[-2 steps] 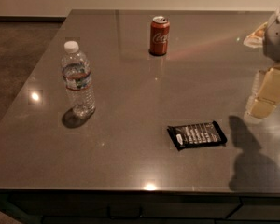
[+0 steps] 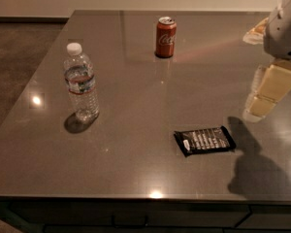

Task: Pick water bottle

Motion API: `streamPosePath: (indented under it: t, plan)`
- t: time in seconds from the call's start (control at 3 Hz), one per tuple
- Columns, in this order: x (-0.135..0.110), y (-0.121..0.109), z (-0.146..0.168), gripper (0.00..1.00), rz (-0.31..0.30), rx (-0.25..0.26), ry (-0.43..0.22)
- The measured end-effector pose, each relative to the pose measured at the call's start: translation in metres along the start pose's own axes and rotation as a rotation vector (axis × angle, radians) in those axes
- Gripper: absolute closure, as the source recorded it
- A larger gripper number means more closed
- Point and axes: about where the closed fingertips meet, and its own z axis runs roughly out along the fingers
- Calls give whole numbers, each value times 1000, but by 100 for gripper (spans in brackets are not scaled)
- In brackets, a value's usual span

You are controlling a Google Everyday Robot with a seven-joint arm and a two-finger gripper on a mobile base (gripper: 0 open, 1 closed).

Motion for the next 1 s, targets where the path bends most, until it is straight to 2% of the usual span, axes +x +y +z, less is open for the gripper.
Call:
streamPosePath:
  t: [0.33, 0.67, 1.0]
  plan:
    - [-36, -8, 11, 0, -18, -9, -93]
    - [-70, -11, 24, 0, -19, -7, -156]
    - [-110, -11, 45, 0, 2, 2, -217]
